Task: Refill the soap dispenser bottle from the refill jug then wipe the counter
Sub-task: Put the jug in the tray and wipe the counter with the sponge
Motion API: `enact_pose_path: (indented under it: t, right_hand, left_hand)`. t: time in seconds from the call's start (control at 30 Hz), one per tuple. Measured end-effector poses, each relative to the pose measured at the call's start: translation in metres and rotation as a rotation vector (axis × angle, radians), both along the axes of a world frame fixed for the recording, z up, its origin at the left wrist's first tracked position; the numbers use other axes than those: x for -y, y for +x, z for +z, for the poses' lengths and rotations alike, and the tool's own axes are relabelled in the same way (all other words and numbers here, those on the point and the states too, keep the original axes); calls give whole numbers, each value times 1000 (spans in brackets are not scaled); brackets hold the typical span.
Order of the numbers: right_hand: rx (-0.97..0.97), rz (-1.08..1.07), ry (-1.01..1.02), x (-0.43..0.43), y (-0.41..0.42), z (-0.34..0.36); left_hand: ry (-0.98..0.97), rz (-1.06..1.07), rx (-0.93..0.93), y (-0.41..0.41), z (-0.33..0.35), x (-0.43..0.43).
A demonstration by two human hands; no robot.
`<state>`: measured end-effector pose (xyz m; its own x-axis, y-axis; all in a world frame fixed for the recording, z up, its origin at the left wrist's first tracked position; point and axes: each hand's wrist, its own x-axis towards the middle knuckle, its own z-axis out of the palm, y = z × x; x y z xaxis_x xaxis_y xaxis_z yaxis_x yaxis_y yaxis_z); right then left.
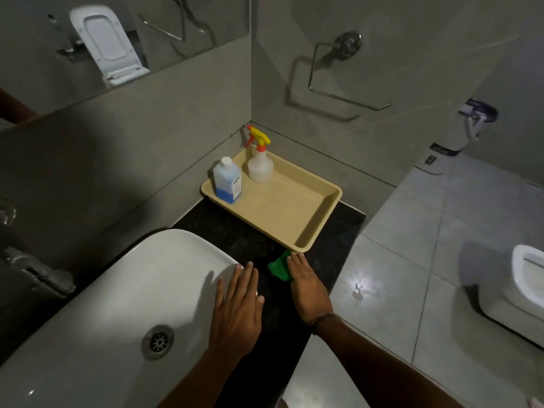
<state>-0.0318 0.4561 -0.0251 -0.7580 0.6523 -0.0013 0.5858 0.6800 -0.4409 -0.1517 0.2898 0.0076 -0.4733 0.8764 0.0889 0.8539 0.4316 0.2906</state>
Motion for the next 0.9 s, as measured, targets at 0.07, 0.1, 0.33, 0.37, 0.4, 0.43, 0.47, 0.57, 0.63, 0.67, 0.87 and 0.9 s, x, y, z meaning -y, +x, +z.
enact_pose_path:
  t: [0.07,0.1,0.33,0.37,0.4,0.43,0.47,0.57,0.63,0.67,0.87,0.9]
  right_hand:
    - [96,37,-20,-2,-2,-14]
    - [164,75,-30,-1,0,-22]
    - [236,243,116,-6,13,-44]
    - [248,273,133,-10,12,-46]
    - [267,305,146,-14,11,-48]
    - [288,330,153,-15,10,-51]
    - [306,343,160,-17,9,-54]
    - [329,350,178,-16,9,-58]
    - [340,344,177,-12,8,-56]
    - [344,337,176,-9,7,-55]
    - [332,413,145,62,2,-56]
    - [310,429,143,77,6,-58]
  left_hand:
    - [6,8,-16,0,-2,-2]
    - [-1,9,-24,0,-4,-2]
    - [-35,1,-27,-1,-4,-2]
    - [-39,2,-24,0,-4,-2]
    - [-41,3,-25,0,-3,-2]
    - [-43,4,-24,1,-3,-1]
    - [-44,1,-21,1,-2,-1]
    - [-56,-27,-5,2,0,6]
    - [-67,-62,-15,3,0,17]
    - [-65,-77,-26,4,0,23]
    - [-46,-159,-71,9,-3,57]
    - [-50,-173,-80,10,-4,63]
